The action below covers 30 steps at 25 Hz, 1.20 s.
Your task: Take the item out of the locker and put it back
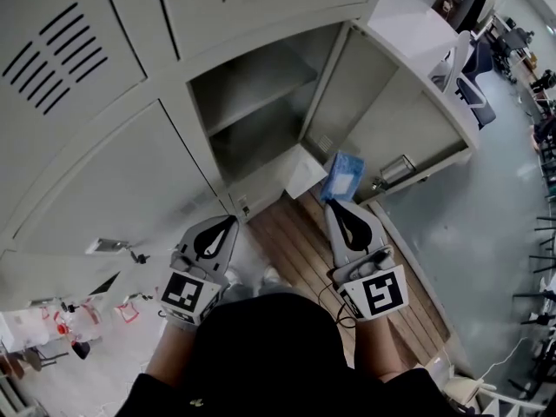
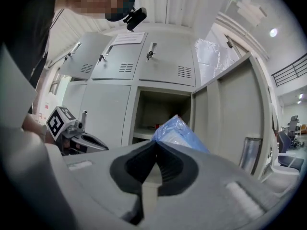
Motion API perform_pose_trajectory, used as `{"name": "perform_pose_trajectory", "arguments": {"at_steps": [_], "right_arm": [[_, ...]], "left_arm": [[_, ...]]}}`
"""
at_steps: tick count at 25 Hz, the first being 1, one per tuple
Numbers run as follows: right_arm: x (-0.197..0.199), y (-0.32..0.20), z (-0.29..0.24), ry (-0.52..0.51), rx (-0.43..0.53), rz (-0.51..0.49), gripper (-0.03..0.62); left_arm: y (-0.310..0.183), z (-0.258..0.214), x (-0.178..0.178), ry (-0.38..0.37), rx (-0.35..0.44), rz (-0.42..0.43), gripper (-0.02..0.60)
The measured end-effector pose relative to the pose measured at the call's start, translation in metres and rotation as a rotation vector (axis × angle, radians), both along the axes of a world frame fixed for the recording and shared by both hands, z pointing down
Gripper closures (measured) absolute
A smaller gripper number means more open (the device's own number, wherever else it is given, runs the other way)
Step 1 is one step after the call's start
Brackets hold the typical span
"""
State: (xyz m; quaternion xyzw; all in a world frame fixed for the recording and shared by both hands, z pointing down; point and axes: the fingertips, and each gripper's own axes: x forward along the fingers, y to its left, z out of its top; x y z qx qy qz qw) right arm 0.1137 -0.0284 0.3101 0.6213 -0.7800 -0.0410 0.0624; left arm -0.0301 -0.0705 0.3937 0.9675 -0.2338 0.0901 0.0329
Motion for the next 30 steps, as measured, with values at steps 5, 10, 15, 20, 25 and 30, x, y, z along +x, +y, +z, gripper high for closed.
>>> {"name": "perform_pose_trajectory", "arguments": {"at_steps": [5,10,15,20,25,30], "right_arm": [[0.006,0.009,-0.008,0.007,0.012,0.037,0.595],[0.009,0.009,-0.008,0.009,0.012,0.055,0.595],[0.011,0.001,-0.002,0.013,-0.001,0.056,0.594],[0.009,-0.008,0.003,0.008,-0.012,0.036,0.594],[0.004,-0.022,0.012,0.004,-0.028,0.000,0.594],[-0.005,-0.039,0.023,0.008,-0.047,-0.047,0.594]], "left_arm": [[-0.005,-0.003,0.001,-0.011,-0.017,0.003,0.575],[-0.007,-0.002,0.002,0.003,-0.020,0.017,0.575],[-0.007,-0.005,0.004,-0.002,-0.091,0.002,0.575],[-0.014,0.000,-0.003,-0.006,-0.009,0.002,0.575],[-0.015,0.001,-0.008,-0.007,-0.010,-0.023,0.575],[-0.012,-0.004,-0.014,-0.018,-0.099,-0.083,0.575]]}}
